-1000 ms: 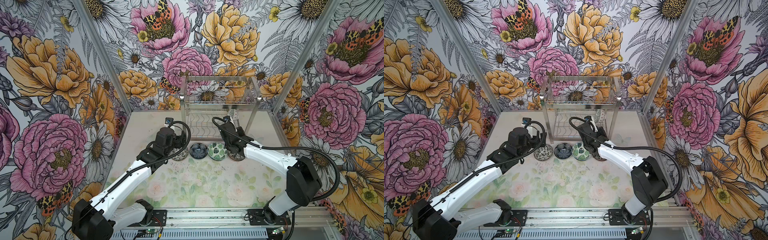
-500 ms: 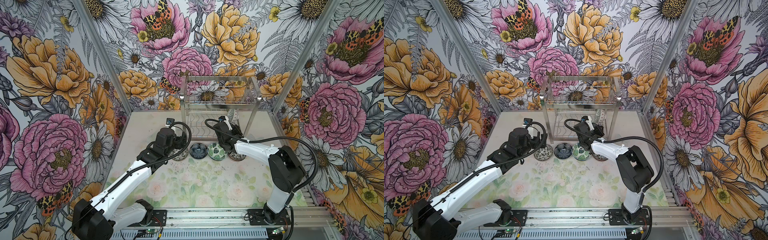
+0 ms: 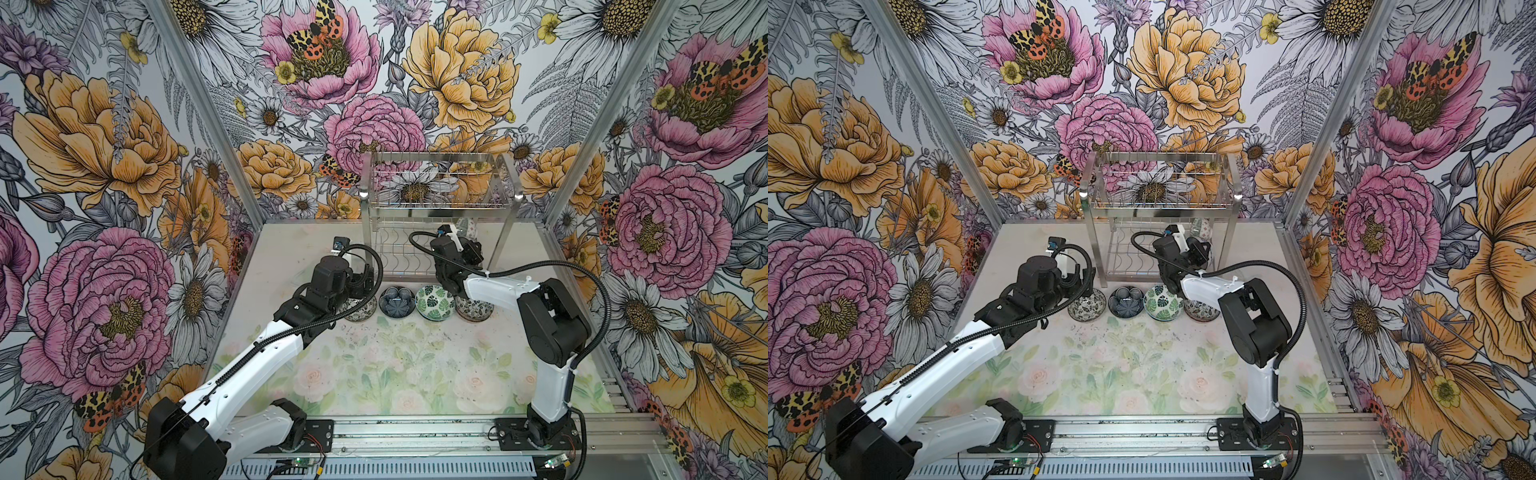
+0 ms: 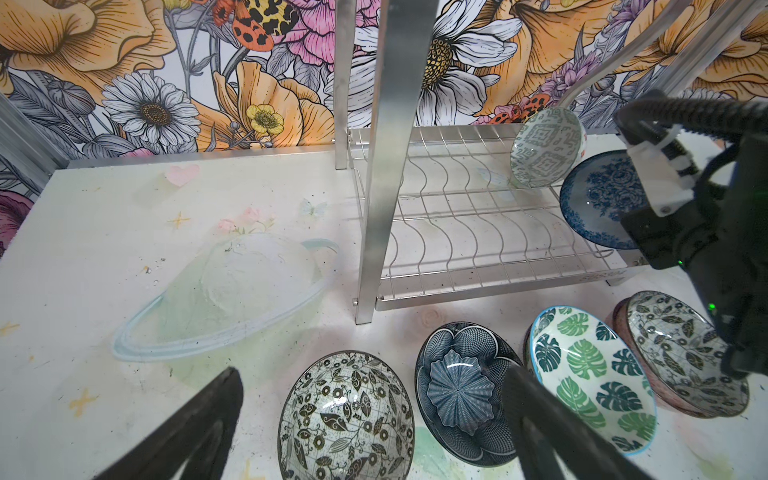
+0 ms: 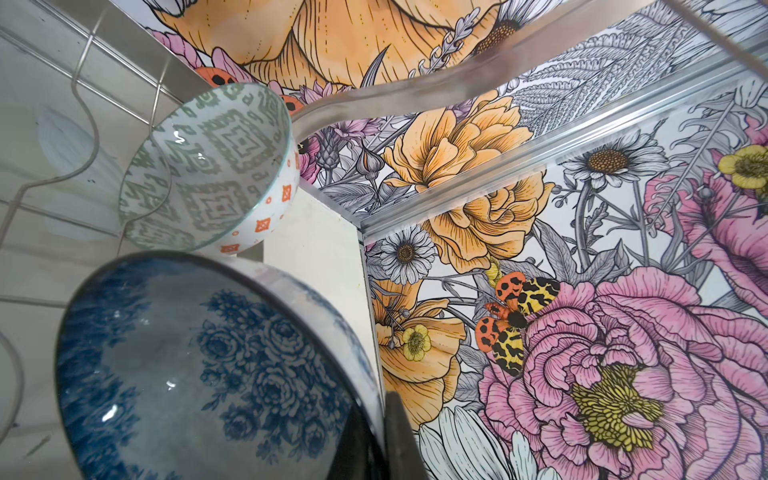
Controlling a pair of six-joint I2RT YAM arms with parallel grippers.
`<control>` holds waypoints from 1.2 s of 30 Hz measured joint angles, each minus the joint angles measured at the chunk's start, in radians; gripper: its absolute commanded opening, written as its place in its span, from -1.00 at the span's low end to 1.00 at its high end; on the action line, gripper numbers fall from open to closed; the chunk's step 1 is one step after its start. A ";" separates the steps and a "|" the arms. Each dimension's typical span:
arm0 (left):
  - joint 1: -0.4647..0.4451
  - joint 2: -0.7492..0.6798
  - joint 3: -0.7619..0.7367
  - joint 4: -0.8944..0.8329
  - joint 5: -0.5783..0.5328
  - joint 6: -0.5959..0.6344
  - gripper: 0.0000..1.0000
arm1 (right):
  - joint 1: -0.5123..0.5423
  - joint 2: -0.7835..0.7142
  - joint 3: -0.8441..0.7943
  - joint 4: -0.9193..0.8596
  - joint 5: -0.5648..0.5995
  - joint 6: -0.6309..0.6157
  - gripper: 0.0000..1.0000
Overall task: Load the bowls into the dish rack
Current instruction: 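Carry the blue floral bowl into the rack beside the green bowl with the right gripper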
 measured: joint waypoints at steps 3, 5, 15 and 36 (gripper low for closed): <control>0.000 0.000 -0.002 0.000 0.002 0.000 0.97 | -0.008 0.033 0.018 0.037 0.010 -0.038 -1.00; 0.000 0.000 -0.006 0.000 0.002 0.000 0.97 | -0.015 0.054 0.027 0.064 0.014 -0.064 -1.00; 0.000 0.000 -0.017 0.000 0.001 0.000 0.97 | -0.039 0.093 0.035 0.125 0.034 -0.139 -1.00; 0.000 -0.011 -0.038 0.000 0.001 0.000 0.97 | -0.044 0.157 0.061 0.177 0.067 -0.188 -1.00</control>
